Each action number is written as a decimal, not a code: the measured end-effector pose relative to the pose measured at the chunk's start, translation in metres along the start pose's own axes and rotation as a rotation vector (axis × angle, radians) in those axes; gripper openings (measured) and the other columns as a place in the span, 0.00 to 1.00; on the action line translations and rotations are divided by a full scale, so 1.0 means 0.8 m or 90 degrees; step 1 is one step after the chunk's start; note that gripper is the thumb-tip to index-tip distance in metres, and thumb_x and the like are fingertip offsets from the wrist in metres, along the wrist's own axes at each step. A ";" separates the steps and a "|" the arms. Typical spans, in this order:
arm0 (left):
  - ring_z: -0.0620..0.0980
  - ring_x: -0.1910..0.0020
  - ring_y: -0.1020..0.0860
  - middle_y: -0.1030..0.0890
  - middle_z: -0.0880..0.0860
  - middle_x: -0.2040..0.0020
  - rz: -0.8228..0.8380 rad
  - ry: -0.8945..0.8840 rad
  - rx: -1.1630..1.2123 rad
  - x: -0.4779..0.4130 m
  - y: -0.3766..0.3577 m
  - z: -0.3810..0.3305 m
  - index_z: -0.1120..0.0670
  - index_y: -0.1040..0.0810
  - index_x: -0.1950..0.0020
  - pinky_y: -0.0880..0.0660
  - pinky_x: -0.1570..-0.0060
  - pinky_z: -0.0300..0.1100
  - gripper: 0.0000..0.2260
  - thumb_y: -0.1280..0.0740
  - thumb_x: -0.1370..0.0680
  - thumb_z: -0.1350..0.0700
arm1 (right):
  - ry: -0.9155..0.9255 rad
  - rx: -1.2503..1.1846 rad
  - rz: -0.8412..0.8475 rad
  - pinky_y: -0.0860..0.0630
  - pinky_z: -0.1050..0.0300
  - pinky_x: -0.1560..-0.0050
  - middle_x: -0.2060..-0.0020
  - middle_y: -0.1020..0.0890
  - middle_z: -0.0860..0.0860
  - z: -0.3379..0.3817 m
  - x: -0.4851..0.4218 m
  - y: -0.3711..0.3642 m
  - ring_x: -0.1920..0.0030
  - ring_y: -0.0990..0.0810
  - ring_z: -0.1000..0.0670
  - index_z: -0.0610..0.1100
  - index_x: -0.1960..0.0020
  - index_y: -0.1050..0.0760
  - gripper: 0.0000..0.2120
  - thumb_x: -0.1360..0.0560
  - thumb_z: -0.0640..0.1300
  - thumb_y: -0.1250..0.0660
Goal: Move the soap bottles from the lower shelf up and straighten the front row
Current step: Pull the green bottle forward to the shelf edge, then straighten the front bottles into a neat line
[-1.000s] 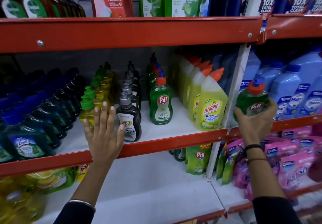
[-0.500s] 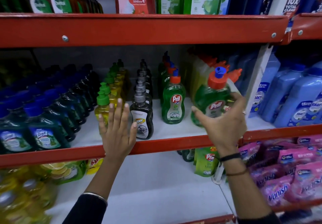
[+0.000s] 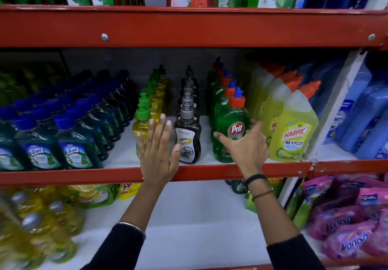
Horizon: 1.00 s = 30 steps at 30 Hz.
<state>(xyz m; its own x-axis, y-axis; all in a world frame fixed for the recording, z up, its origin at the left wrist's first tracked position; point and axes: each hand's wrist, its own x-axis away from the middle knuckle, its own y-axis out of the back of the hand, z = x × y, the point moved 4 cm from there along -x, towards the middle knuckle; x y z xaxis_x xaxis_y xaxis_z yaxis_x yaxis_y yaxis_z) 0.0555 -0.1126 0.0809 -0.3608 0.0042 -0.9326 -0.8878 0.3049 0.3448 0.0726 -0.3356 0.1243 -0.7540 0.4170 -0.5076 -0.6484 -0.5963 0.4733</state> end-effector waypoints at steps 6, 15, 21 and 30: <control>0.55 0.24 0.39 0.34 0.54 0.25 -0.014 -0.003 0.410 -0.010 0.018 -0.061 0.59 0.37 0.27 0.40 0.26 0.56 0.21 0.49 0.16 0.50 | -0.012 -0.172 0.102 0.29 0.59 0.52 0.42 0.22 0.46 -0.016 0.004 0.004 0.41 0.23 0.45 0.45 0.37 0.32 0.35 0.34 0.68 0.33; 0.29 0.26 0.56 0.54 0.32 0.25 0.304 0.341 0.608 -0.003 -0.027 -0.156 0.35 0.56 0.25 0.51 0.23 0.46 0.33 0.55 0.27 0.24 | -0.116 -0.492 0.321 0.32 0.50 0.33 0.32 0.28 0.51 -0.047 0.006 0.015 0.34 0.28 0.53 0.62 0.36 0.31 0.40 0.42 0.82 0.47; 0.16 0.36 0.51 0.53 0.21 0.34 0.411 0.343 0.619 -0.010 -0.033 -0.144 0.28 0.53 0.29 0.50 0.29 0.37 0.41 0.61 0.40 0.16 | -0.115 -0.505 0.344 0.33 0.44 0.31 0.29 0.31 0.44 -0.049 0.006 0.022 0.31 0.31 0.47 0.50 0.30 0.34 0.56 0.47 0.84 0.49; 0.36 0.25 0.49 0.51 0.20 0.33 0.444 0.363 0.660 -0.011 -0.026 -0.135 0.22 0.53 0.31 0.47 0.23 0.54 0.36 0.60 0.39 0.17 | -0.066 -0.474 0.336 0.28 0.47 0.36 0.30 0.29 0.43 -0.049 0.005 0.024 0.36 0.29 0.52 0.50 0.30 0.33 0.54 0.45 0.84 0.49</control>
<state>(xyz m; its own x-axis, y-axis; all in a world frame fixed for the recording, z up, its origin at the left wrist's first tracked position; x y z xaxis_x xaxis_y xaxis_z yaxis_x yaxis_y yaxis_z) 0.0463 -0.2215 0.0934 -0.9299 0.1368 -0.3414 0.0513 0.9674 0.2480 0.0614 -0.3727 0.1030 -0.9621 0.0029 -0.2727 -0.0090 -0.9997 0.0211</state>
